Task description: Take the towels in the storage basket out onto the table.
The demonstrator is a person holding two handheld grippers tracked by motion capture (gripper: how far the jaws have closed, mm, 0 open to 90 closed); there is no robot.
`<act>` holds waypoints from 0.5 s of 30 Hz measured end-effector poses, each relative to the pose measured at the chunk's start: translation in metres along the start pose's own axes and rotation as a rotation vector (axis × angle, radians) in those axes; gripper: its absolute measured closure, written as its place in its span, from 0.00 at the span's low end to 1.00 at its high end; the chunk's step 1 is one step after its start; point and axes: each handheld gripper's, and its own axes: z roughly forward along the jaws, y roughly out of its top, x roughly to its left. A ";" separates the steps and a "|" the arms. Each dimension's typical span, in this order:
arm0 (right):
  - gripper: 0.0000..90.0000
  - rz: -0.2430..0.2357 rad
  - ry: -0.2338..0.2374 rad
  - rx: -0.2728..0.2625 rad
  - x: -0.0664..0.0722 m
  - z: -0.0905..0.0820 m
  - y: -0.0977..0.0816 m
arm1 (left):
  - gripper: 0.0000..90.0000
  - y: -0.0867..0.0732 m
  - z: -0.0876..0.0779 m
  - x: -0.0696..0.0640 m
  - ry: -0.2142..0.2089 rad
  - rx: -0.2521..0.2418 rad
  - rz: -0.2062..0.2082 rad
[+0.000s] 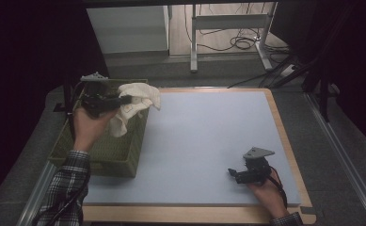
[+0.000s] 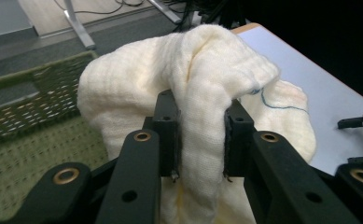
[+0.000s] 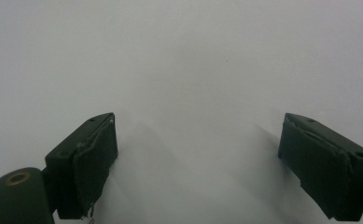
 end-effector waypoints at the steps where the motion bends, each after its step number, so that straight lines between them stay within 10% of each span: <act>1: 0.13 0.000 0.000 0.000 0.000 0.000 0.000 | 0.81 0.001 0.002 -0.002 -0.005 0.000 0.006; 15: 0.13 0.000 0.002 0.000 0.000 0.000 0.000 | 0.80 0.011 0.037 -0.038 -0.084 0.016 0.071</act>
